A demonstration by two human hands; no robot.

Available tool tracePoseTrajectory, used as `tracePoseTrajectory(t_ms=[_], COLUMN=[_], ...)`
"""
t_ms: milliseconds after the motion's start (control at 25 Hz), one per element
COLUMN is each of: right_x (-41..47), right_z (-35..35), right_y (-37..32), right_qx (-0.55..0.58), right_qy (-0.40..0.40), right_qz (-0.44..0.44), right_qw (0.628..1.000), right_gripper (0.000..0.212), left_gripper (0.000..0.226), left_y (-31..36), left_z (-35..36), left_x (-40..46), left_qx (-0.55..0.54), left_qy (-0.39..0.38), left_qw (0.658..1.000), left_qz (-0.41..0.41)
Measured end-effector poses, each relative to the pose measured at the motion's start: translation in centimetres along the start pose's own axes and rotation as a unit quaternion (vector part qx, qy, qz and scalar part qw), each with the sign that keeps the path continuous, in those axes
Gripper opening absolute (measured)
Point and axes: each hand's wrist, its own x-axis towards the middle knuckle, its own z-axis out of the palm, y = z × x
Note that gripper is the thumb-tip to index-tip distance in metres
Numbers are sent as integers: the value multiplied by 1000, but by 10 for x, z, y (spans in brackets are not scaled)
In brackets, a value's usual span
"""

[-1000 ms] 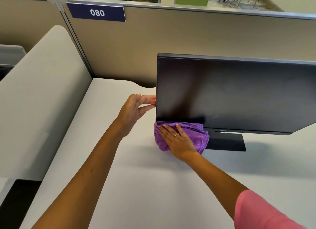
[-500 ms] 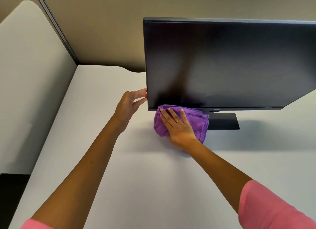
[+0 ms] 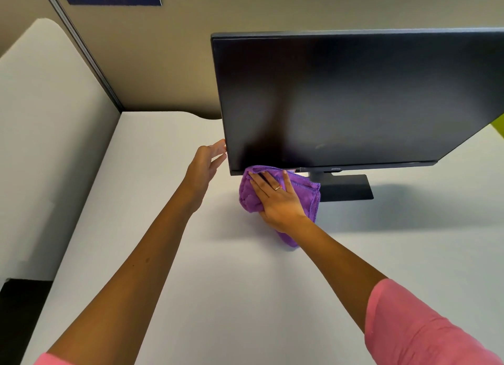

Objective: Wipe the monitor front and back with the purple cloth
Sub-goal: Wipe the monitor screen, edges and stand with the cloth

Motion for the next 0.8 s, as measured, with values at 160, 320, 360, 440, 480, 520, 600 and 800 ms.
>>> tracePoseTrajectory(t_ms=[160,320,360,440,480,520,600,800], right_x=[-36,-67,-68,-59,-50,-40,-20,22], right_z=[17,29,28,17,6,-6,-37,-108], right_y=[44,78,80,76,71,66,58,48], right_qx=[34,141,184,338,449,558,692,571], right_qy=[-21,-23,1,94,153,210,306,469], right_qz=[81,244,287,361,395,425,447,383], right_qw=[996,959,940,864,787,681,477,555], right_gripper=[72,71,71,67,64,61,60,73], left_gripper=[47,49,49,46,45,46,49,54], left_y=[14,31,36,49,57,64,78,110], left_z=[2,9,10,16,20,24,29,33], left_x=[-3,-5,-6,-8,-10,-12,-14,-15], left_qx=[6,5,-2,-14,-10,13,116,462], left_qy=[-3,52,65,88,98,111,161,217], left_qw=[999,992,988,977,968,955,915,742], left_qz=[43,116,136,194,232,275,351,435])
